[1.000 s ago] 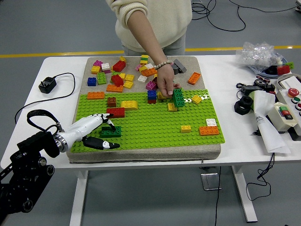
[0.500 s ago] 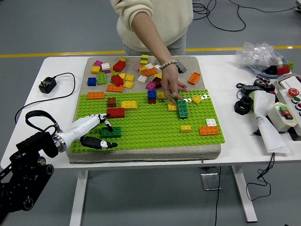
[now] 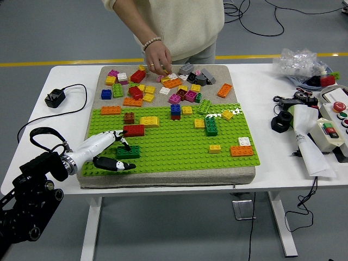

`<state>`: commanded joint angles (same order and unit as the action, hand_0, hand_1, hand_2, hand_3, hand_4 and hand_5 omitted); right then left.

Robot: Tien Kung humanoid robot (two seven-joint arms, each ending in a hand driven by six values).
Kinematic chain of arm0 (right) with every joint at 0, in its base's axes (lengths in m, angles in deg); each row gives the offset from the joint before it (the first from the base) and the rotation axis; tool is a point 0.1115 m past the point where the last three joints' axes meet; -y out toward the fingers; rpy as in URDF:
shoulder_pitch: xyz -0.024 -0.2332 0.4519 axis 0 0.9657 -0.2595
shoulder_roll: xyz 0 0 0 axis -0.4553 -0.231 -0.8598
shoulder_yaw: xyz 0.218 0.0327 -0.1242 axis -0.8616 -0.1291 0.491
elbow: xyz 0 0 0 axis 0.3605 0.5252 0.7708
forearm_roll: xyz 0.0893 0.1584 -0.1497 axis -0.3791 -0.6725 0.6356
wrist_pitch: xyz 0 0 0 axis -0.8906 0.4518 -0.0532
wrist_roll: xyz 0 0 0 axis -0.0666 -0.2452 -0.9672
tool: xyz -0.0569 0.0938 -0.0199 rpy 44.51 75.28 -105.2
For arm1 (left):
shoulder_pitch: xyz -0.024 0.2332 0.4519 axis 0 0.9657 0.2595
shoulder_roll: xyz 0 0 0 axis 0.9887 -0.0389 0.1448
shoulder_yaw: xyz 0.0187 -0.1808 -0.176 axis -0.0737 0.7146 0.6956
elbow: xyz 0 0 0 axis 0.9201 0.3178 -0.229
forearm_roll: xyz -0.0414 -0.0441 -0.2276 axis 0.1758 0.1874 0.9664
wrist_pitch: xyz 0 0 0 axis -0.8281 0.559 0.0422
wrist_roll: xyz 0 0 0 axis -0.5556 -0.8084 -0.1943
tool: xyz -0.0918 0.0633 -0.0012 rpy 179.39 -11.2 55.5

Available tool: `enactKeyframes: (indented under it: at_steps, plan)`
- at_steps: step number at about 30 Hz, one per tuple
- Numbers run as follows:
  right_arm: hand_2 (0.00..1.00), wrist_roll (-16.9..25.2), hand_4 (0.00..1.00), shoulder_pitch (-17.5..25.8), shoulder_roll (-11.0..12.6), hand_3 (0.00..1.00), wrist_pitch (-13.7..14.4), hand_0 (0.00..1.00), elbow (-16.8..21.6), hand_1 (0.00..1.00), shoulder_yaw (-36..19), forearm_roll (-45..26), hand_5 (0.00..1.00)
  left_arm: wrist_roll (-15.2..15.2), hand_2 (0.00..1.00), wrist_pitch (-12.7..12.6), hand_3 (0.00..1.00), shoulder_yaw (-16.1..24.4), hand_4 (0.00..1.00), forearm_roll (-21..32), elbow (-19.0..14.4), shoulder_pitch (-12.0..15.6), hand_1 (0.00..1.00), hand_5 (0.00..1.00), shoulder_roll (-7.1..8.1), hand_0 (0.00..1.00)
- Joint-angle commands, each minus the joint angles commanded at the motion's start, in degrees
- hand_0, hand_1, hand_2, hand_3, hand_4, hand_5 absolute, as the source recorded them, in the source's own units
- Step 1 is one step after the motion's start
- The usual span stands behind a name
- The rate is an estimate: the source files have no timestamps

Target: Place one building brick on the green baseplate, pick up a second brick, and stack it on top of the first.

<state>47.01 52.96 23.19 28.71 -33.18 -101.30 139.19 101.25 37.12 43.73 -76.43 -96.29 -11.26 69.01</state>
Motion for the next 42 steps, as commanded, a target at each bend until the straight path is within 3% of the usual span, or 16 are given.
enactKeyframes:
  at_steps: [27,42]
  plan:
    - [0.784,0.05,0.920,0.05,0.04,0.759,-0.17,0.790,0.00,0.738,0.10,-0.07,0.638,-0.10,0.991,-1.43,0.590,0.03,0.998,0.00,1.64,0.34,0.998,0.567,-0.26,0.998]
    - [0.784,0.16,0.921,0.12,0.03,0.759,-0.16,0.790,0.00,0.736,0.00,-0.08,0.638,-0.51,0.950,0.26,0.584,1.41,0.998,4.34,-7.04,1.67,0.998,0.558,0.36,0.998]
